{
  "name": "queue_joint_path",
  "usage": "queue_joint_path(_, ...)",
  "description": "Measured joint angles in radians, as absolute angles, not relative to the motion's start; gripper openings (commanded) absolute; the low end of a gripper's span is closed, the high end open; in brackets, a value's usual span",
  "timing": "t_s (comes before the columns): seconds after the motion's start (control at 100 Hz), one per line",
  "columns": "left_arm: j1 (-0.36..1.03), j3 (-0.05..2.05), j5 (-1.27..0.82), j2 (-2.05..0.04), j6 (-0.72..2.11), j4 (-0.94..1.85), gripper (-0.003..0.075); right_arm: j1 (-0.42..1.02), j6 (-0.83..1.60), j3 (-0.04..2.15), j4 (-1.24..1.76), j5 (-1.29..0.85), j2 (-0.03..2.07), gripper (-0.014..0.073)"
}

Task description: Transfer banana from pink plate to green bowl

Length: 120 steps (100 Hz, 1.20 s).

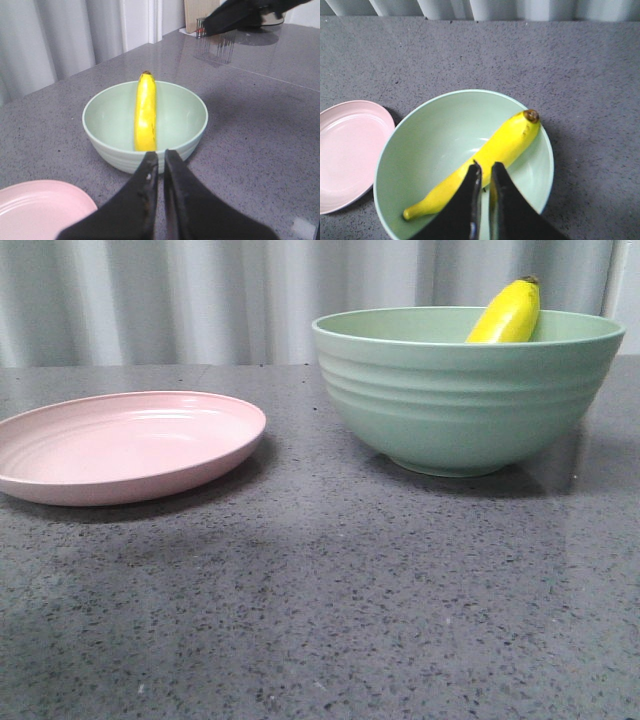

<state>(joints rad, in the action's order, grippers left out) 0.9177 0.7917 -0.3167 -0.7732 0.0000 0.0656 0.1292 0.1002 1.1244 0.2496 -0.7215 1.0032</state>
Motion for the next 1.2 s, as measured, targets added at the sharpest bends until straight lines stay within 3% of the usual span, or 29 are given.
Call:
queue_joint_path(0.39, 0.918, 0.406, -0.105, -0.468, -0.014, 0.066, -0.0019, 0.129, 0.106, 0.676, 0.192, -0.498, 0.489, -0.0070)
queue_joint_path(0.62, 0.918, 0.299, -0.074, -0.329, -0.014, 0.069, -0.0019, 0.129, 0.109, 0.513, 0.178, -0.449, 0.246, -0.0071)
queue_joint_path(1.2, 0.918, 0.271, -0.069, -0.309, -0.014, 0.070, -0.0019, 0.129, 0.109, 0.472, 0.176, -0.515, 0.154, -0.0072)
